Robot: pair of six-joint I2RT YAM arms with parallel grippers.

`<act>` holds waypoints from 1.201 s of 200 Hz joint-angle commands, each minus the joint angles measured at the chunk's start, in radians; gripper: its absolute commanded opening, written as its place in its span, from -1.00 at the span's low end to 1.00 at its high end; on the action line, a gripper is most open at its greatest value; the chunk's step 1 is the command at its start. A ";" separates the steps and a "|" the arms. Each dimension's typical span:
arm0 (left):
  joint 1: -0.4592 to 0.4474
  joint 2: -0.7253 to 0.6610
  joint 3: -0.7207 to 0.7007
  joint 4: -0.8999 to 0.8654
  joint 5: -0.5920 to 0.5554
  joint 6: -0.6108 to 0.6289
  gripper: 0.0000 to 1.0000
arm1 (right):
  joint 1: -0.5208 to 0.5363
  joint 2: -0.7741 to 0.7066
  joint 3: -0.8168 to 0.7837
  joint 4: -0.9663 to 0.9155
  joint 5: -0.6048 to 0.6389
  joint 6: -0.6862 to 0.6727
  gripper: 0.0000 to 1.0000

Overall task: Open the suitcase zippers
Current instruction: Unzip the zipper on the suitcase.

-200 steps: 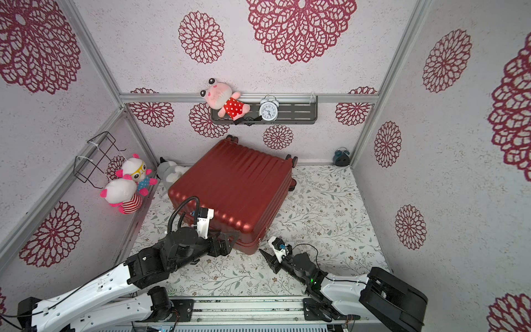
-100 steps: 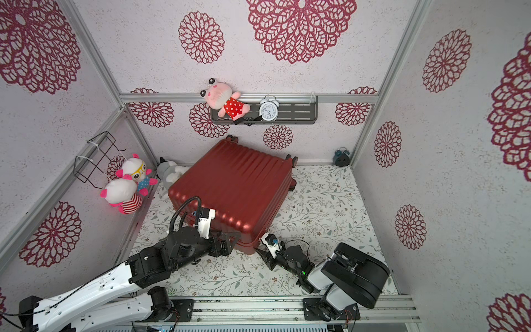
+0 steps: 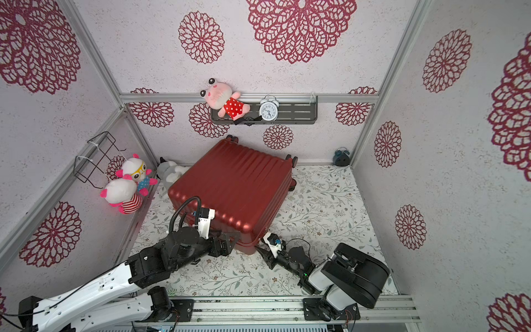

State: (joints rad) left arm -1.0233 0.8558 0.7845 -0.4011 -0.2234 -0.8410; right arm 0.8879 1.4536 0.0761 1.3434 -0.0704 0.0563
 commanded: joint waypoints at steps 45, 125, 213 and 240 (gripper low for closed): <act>-0.012 -0.009 -0.002 0.016 -0.008 -0.009 0.96 | -0.003 -0.045 0.045 -0.039 -0.022 -0.018 -0.30; -0.012 -0.006 0.004 0.015 -0.002 -0.010 0.96 | -0.002 -0.017 0.045 -0.019 -0.024 -0.015 -1.00; -0.011 0.044 0.012 0.032 0.000 0.003 0.96 | 0.140 -0.210 0.069 -0.390 0.118 -0.052 -1.00; -0.011 0.070 0.018 0.049 0.010 0.012 0.96 | 0.214 -0.273 0.087 -0.493 0.181 -0.046 -1.00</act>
State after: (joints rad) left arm -1.0233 0.9058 0.7845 -0.3923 -0.2192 -0.8402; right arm 1.0294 1.2404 0.1303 0.9676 0.0669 0.0349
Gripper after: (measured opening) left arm 0.980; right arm 0.056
